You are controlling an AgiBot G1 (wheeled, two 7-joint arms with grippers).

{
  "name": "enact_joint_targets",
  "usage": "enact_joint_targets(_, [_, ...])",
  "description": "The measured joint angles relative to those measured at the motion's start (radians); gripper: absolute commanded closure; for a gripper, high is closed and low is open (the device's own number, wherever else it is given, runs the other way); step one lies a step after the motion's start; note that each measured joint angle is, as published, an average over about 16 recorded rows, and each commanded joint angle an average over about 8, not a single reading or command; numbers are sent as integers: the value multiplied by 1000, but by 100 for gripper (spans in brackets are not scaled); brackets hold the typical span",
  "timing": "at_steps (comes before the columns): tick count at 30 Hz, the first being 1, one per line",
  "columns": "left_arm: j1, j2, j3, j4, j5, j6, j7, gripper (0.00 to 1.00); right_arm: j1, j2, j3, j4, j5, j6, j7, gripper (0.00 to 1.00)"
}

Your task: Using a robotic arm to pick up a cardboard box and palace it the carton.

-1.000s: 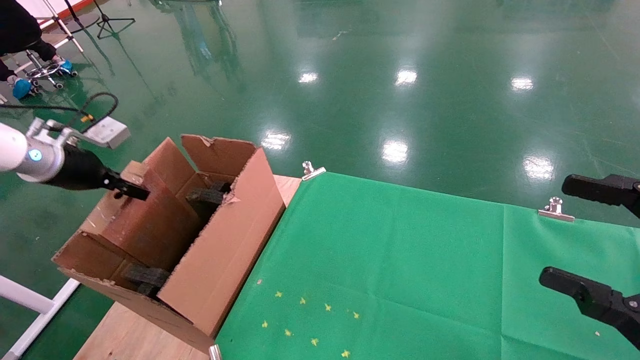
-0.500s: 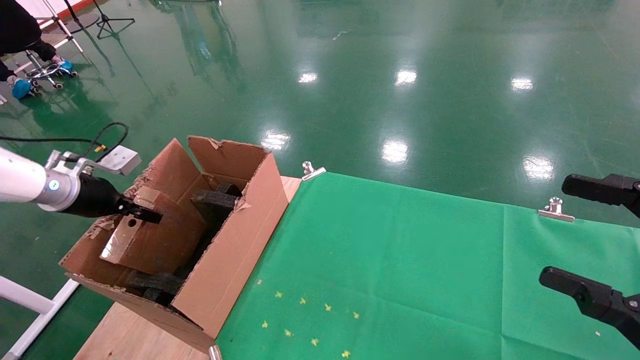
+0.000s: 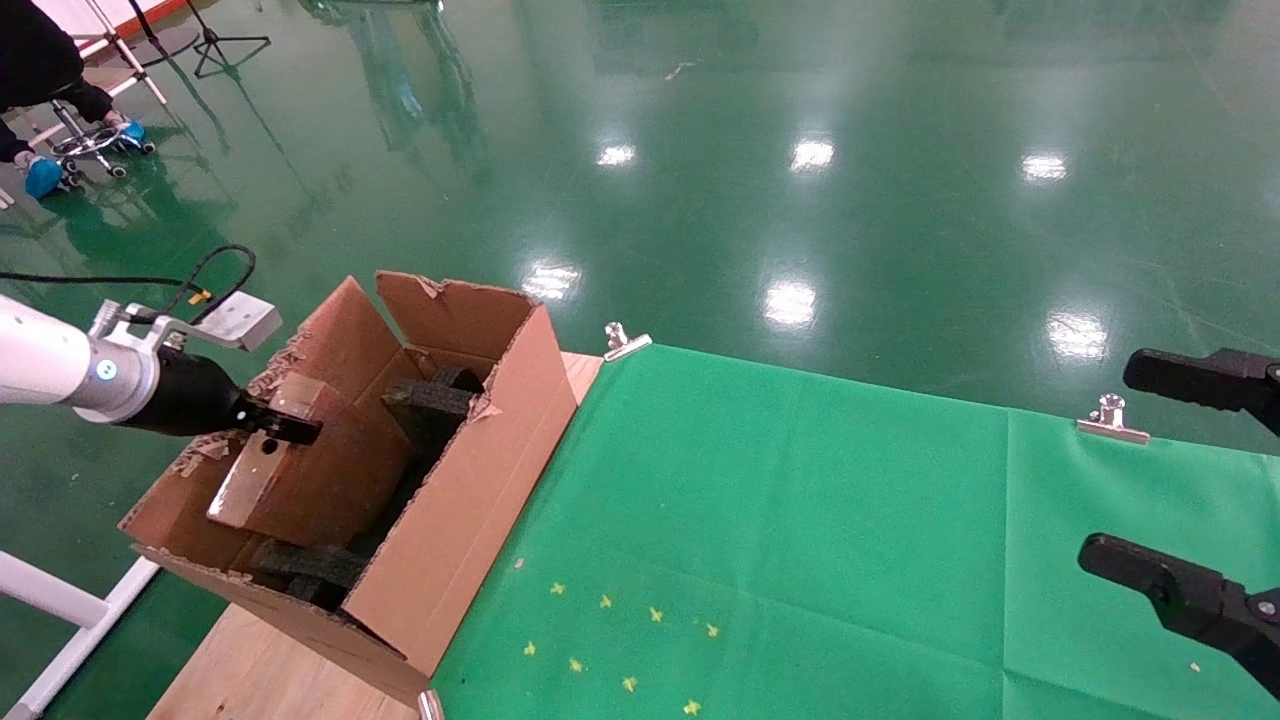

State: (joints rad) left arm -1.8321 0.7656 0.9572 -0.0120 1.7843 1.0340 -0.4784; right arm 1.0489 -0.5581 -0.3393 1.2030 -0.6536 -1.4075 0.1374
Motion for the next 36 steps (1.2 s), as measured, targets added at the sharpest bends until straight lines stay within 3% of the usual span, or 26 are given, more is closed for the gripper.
enact_joint_targets(24, [-174, -88, -108, -197, -158, 166, 102, 0, 0, 0, 0, 0, 0, 0, 0, 0])
enact_joint_targets(36, [-123, -97, -144, -283, -216, 197, 120, 0, 0, 0, 0, 0, 0, 0, 0, 0])
